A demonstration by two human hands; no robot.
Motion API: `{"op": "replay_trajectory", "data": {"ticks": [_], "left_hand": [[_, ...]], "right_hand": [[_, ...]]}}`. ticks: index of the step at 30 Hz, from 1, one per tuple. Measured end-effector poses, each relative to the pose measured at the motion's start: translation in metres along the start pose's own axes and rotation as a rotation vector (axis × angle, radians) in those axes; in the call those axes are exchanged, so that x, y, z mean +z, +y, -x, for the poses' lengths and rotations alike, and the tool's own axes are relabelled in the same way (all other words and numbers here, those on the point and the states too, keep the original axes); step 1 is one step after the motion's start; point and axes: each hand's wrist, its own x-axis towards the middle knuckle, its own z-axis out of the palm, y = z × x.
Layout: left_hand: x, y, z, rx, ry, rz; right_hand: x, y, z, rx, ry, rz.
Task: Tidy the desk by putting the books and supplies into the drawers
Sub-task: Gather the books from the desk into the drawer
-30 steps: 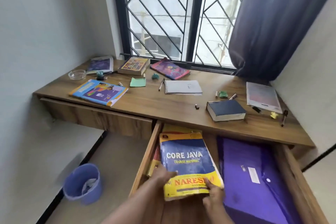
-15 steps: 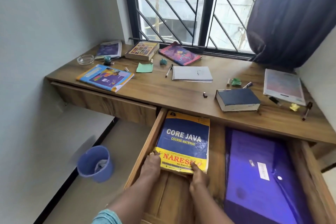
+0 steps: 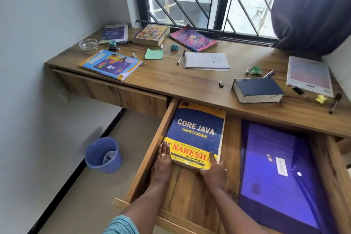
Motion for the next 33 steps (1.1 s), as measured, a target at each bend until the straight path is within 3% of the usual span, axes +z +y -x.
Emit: {"op": "replay_trajectory", "data": {"ticks": [10, 16, 22, 25, 33], "left_hand": [[0.002, 0.010, 0.009, -0.115, 0.151, 0.226], [-0.022, 0.012, 0.005, -0.137, 0.079, 0.234], [-0.082, 0.007, -0.028, 0.202, 0.202, 0.156], [-0.123, -0.014, -0.051, 0.228, 0.278, 0.173], [-0.190, -0.112, -0.126, 0.220, 0.226, 0.197]], "right_hand": [[-0.002, 0.006, 0.003, -0.027, -0.015, 0.168], [-0.004, -0.017, 0.010, 0.079, -0.046, 0.155], [-0.015, -0.082, 0.000, -0.023, 0.121, 0.156], [-0.016, -0.127, -0.014, -0.071, 0.209, 0.107], [0.008, -0.256, -0.050, -0.062, 0.305, 0.033]]}}
